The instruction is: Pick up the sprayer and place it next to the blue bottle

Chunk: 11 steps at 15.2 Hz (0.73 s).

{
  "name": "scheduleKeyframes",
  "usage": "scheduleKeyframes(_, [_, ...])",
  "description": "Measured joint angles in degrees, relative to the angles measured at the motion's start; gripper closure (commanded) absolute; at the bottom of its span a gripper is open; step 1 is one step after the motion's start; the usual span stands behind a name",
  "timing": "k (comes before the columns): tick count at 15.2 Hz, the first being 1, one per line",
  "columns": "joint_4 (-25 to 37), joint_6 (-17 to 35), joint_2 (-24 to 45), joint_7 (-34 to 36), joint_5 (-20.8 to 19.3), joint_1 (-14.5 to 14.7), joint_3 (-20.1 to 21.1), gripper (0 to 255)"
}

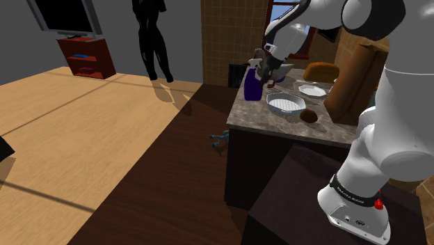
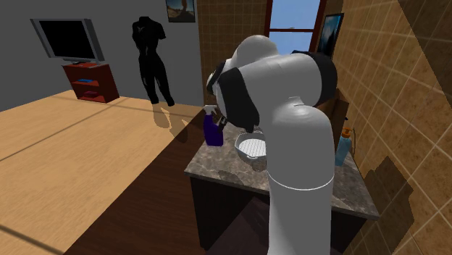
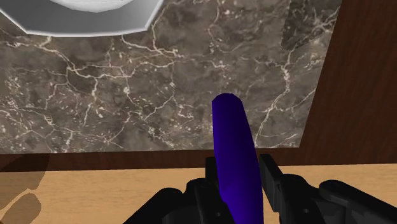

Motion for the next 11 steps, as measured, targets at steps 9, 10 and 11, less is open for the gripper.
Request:
scheduleKeyframes(9, [3.0,-4.0,-4.4,5.3,-6.2,2.0,-1.9,255])
scheduleKeyframes(10, [3.4,-4.4,-4.9,6.0,-6.8,2.2,-2.1,255])
scheduleKeyframes(11, [3.8,-4.9,-5.4,6.6,-7.4,2.4,-2.2,255])
